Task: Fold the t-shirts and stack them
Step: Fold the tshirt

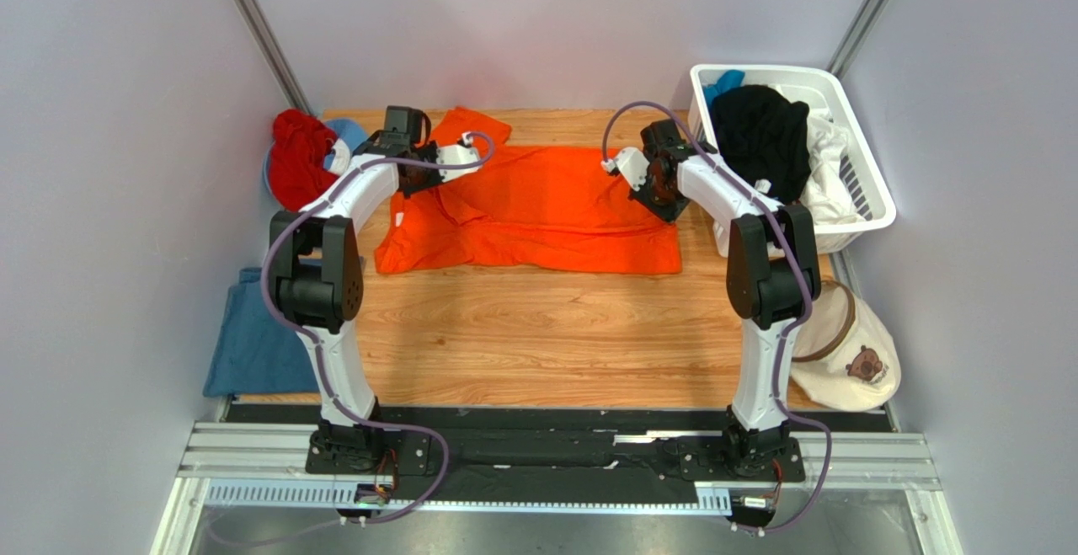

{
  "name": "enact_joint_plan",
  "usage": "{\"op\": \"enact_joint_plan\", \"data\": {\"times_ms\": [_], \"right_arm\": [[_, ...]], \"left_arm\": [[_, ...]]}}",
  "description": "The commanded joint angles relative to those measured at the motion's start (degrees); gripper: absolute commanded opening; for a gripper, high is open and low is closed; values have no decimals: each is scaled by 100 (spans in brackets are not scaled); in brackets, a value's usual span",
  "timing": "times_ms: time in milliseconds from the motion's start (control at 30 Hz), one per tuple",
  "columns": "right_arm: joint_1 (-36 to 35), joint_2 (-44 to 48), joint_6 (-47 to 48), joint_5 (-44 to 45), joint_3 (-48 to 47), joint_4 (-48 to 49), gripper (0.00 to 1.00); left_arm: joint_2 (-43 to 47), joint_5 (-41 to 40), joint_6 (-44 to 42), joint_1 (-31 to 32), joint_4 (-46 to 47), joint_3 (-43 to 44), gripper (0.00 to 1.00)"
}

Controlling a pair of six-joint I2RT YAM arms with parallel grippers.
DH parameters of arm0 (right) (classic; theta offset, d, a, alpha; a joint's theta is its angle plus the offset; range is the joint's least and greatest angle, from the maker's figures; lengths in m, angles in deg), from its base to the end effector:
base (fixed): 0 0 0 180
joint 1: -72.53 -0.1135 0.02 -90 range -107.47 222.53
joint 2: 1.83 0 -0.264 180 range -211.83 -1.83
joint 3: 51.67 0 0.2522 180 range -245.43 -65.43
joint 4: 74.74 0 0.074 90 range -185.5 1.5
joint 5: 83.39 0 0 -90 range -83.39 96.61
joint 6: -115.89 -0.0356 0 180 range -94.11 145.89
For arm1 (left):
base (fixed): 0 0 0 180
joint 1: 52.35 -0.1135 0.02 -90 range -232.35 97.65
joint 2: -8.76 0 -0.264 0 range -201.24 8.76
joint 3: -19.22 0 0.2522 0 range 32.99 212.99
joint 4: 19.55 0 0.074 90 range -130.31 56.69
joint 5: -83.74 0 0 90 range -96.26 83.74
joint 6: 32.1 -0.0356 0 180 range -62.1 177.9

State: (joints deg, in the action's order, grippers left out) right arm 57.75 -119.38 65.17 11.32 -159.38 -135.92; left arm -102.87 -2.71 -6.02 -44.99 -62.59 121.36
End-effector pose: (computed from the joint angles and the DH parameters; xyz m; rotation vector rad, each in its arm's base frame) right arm 0.4128 0.1059 0.2009 -1.2677 2.5275 -0.2139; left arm 0.4288 -0.0576 0.2304 1.4881 2.0300 0.3357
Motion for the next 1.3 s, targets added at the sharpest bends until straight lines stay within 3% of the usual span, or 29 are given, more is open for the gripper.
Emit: {"op": "enact_joint_plan", "data": {"times_ms": [0,633,700,833,1000,1267], "right_arm": [[11,-30,-44,135,-238,128,1],[11,-92,-35,250,-264,136,1],[2,-109,-61,267,-264,163,4],[-7,-162,-97,346,-273,224,19],[-7,-180,-114,504,-255,347,25],[-7,-92,-167,724,-167,479,45]], "left_arm": [[-69,32,117,-15,264,250,0],[-350,-241,187,187,669,443,0],[-350,-250,169,196,678,426,0],[-342,-294,126,205,687,382,0],[-324,-329,108,205,713,320,0],[-403,-338,90,205,801,347,0]]}}
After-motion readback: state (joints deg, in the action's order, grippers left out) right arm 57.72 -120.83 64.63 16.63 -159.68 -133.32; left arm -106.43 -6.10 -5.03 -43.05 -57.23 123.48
